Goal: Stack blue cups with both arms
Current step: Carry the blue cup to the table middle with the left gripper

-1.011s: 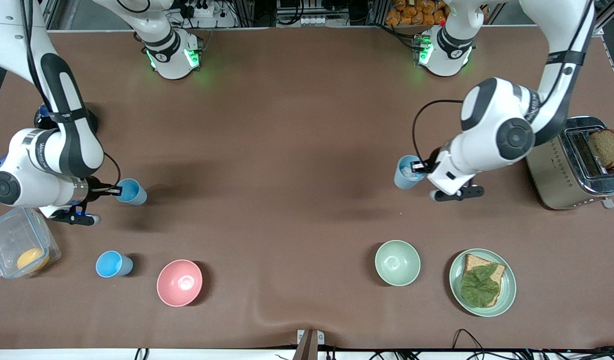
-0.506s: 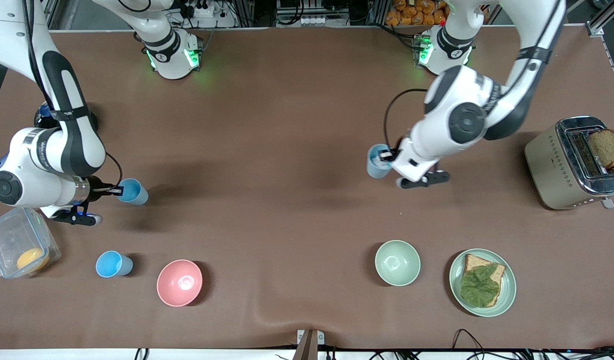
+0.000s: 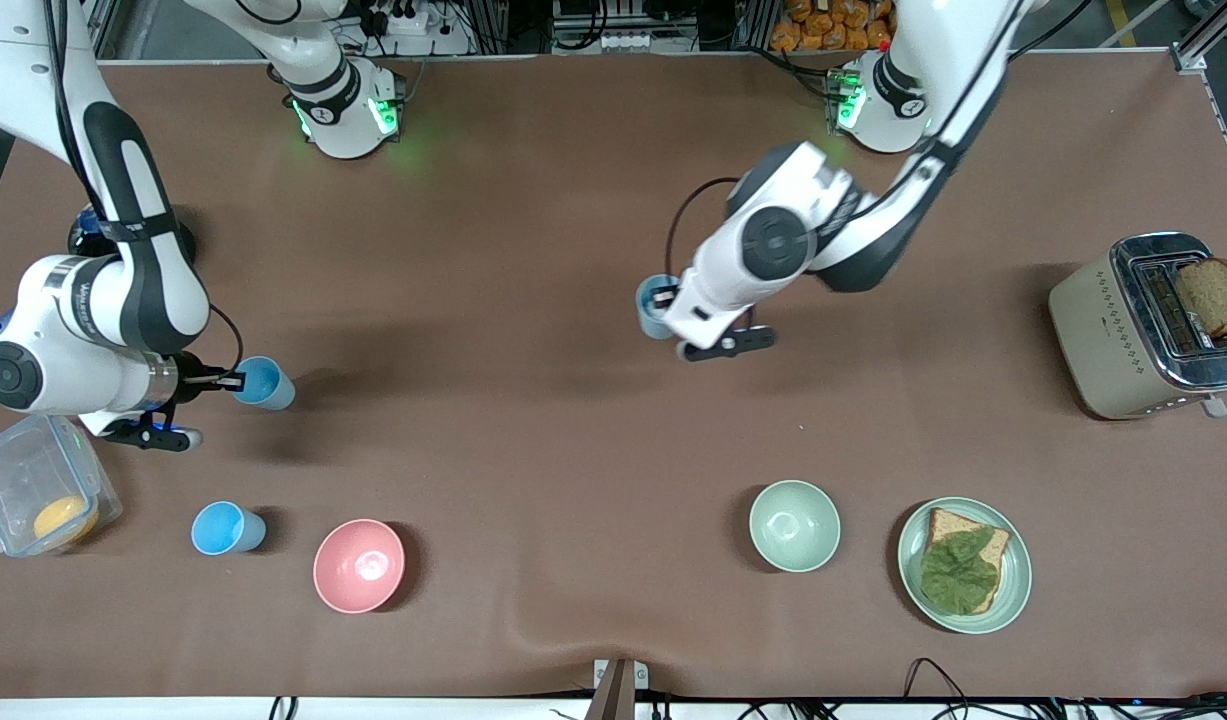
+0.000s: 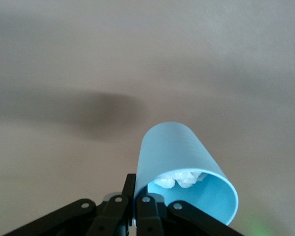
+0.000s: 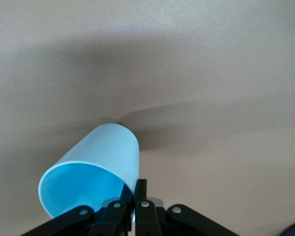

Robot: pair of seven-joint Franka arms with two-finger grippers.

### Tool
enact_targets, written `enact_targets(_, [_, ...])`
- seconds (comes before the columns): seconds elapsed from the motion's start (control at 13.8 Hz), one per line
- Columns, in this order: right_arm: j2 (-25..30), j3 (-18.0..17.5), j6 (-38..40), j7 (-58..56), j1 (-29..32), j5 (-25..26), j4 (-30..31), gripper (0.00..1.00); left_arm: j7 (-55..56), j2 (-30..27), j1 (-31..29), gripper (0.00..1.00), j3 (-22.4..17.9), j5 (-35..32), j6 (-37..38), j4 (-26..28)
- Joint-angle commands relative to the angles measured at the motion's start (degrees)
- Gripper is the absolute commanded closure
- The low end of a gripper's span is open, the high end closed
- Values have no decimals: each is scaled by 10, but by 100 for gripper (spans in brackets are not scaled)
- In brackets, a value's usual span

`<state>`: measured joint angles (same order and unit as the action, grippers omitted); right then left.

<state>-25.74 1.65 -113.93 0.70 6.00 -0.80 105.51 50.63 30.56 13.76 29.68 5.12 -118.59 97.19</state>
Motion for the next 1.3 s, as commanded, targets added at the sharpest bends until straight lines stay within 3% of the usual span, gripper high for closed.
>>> enact_targets(0.0, [10, -2, 6, 1, 1, -3, 3, 100, 46, 75, 42, 100, -8, 0, -29, -60])
enact_targets(0.43, [13, -2, 7, 1, 1, -3, 3, 100, 91, 121, 138, 100, -80, 6, -85, -70])
enact_targets(0.72, [23, -3, 5, 7, 0, -10, -5, 100, 127, 134, 145, 100, -84, 8, -85, -75])
enact_targets(0.79, [23, -3, 6, 7, -1, -26, -11, 100, 131, 136, 144, 70, -84, 8, -85, -75])
enact_targets(0.87, [23, -3, 7, 9, -4, -45, -13, 100, 134, 132, 144, 1, -84, 3, -85, -75])
enact_targets(1.08, [26, -6, 74, 45, -38, -72, -49, 100, 177, 108, 143, 0, -84, 4, -75, -75])
enact_targets(1.23, [22, -7, 96, 65, -74, -73, -79, 100, 206, 67, 138, 0, -81, 4, -26, -74])
